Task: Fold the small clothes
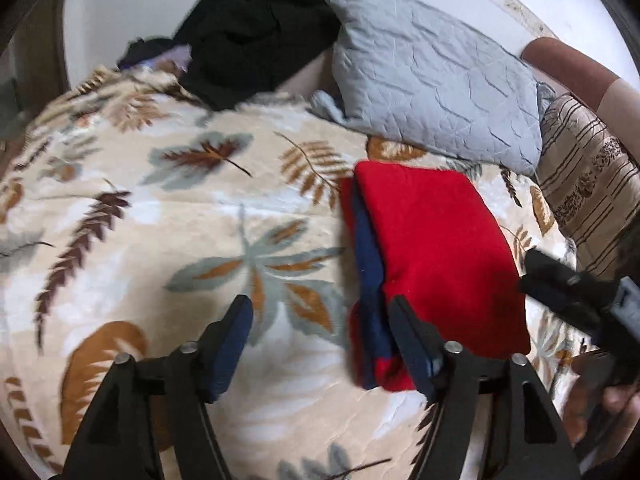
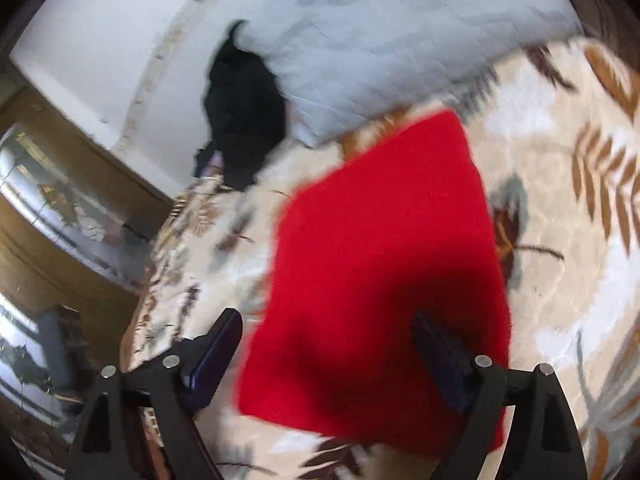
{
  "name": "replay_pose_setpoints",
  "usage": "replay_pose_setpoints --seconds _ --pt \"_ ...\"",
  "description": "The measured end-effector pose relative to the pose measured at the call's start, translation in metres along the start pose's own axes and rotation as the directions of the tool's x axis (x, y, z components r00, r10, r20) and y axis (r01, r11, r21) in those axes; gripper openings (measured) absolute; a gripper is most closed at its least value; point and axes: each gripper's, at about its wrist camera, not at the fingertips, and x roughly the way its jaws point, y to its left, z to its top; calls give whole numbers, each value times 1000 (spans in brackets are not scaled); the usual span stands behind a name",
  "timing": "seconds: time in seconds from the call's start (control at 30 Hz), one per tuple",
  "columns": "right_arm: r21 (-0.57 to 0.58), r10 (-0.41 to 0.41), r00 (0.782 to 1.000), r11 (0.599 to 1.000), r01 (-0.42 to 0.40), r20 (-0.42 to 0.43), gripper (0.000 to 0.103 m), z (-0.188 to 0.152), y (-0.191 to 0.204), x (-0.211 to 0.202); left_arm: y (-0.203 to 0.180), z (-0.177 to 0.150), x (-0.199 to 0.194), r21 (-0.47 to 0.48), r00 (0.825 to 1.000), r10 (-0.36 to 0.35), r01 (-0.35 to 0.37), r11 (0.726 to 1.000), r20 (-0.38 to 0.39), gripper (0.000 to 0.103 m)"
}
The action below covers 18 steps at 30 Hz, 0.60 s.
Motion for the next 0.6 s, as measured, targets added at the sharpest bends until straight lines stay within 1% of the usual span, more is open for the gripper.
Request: replay_pose_setpoints --seconds 0.03,0.1,0.13,0.23,0.27,0.33,0.43,0.53,0.6 --pt "-24 -15 1000 1000 16 17 89 0 8 -7 0 -1 -3 3 1000 8 -8 1000 8 73" --pt "-79 -67 995 994 73 80 89 -5 24 -29 -2 -7 -16 21 999 18 -19 1000 26 73" --pt "-111 -95 989 988 108 117 89 -11 32 -42 -3 -9 -20 25 999 24 -24 999 29 73" --pt "-161 -174 971 966 201 166 89 -26 42 -69 -9 -15 -34 39 998 28 -30 999 58 78" --pt "-174 -198 964 958 229 177 89 -30 41 -77 -11 -16 -37 41 997 33 -36 998 66 80" --pt "-194 -250 949 938 286 191 89 -45 45 -91 -16 -21 -46 48 995 50 -54 997 91 82" --pt "-207 -306 932 916 344 192 90 -61 43 -101 -24 -23 -51 72 991 89 -96 993 97 83" --pt "-221 -339 920 899 379 197 90 -76 41 -108 -31 -25 -53 88 987 129 -137 987 98 83" --pt "-228 -341 918 895 383 201 90 -81 42 -111 -34 -26 -55 86 987 129 -137 987 99 83"
